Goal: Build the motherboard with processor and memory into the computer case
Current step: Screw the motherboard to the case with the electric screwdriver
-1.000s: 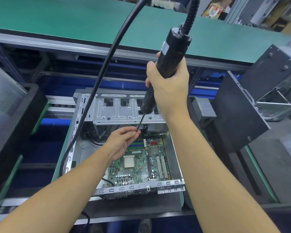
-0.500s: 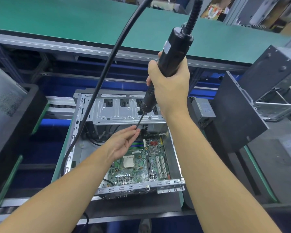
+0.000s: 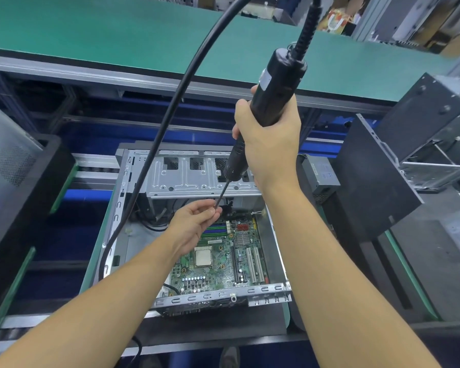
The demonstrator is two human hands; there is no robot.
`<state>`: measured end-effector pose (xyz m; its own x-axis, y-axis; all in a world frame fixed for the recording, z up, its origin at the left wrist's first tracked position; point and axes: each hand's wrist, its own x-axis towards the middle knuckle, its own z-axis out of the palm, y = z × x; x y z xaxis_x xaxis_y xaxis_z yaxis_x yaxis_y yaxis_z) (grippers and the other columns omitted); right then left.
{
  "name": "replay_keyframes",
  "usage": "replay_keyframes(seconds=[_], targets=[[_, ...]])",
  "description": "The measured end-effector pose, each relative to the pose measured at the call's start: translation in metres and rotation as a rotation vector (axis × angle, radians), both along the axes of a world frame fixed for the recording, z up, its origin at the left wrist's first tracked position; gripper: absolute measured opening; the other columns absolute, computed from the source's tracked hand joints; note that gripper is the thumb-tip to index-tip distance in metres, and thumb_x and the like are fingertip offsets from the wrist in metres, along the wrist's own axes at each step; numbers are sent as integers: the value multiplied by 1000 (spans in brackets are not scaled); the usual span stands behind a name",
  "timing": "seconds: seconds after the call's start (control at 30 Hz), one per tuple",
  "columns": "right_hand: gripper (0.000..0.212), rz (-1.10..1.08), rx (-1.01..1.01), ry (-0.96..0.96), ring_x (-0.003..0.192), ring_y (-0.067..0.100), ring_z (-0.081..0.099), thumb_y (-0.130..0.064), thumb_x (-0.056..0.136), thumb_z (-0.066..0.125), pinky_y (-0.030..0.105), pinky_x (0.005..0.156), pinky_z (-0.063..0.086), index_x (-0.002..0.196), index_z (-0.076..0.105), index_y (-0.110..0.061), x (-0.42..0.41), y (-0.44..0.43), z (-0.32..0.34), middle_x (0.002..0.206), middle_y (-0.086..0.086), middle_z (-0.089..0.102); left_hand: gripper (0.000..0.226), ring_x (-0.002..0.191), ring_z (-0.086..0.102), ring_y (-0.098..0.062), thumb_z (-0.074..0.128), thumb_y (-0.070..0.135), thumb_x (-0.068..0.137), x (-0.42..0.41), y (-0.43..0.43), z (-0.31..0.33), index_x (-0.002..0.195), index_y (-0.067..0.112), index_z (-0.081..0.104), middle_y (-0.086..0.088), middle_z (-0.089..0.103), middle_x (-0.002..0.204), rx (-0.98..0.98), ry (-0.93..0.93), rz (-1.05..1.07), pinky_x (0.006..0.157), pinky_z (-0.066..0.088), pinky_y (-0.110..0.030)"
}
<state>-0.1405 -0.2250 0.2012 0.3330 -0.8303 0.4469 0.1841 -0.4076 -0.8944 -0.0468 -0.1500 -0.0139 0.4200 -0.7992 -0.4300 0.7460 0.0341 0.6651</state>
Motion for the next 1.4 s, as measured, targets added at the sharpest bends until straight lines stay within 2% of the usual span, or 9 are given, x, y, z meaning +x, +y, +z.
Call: replay_keyframes(seconds=[0.17, 0.3, 0.43, 0.83, 1.4], targets=[[19, 13, 5, 5, 67, 37, 57, -19, 88, 69, 34, 64, 56, 95, 58, -31, -2, 1, -1, 76, 14, 55, 22, 93, 72, -29, 60, -14, 86, -6, 2, -2, 100, 3, 62, -21, 66, 100, 24, -363, -27, 77, 57, -24], [19, 10, 1, 22, 76, 46, 56, -20, 88, 69, 49, 71, 56, 95, 58, -33, -1, 2, -1, 83, 22, 56, 20, 93, 72, -26, 61, -12, 87, -9, 0, -2, 98, 6, 62, -18, 67, 103, 29, -439, -8, 80, 57, -25], [20, 1, -3, 26, 77, 45, 57, -20, 88, 69, 50, 72, 57, 96, 57, -34, -1, 3, 0, 84, 21, 57, 19, 93, 72, -22, 60, -9, 89, -8, 0, -3, 91, 9, 65, -15, 68, 101, 55, -542, -18, 81, 57, -25], [19, -8, -3, 48, 78, 46, 57, -21, 88, 69, 53, 74, 56, 93, 55, -33, -2, 5, -1, 84, 21, 57, 20, 90, 71, -13, 57, -3, 93, -10, 3, -2, 94, 16, 63, -11, 68, 99, 101, -725, -71, 79, 56, -20], [19, -1, 8, 52, 79, 45, 58, -22, 88, 70, 54, 75, 56, 95, 57, -34, -4, 5, -4, 85, 19, 57, 26, 88, 71, -8, 60, -2, 92, -7, 6, -4, 91, 23, 64, 1, 71, 93, 162, -874, -73, 82, 56, -26]])
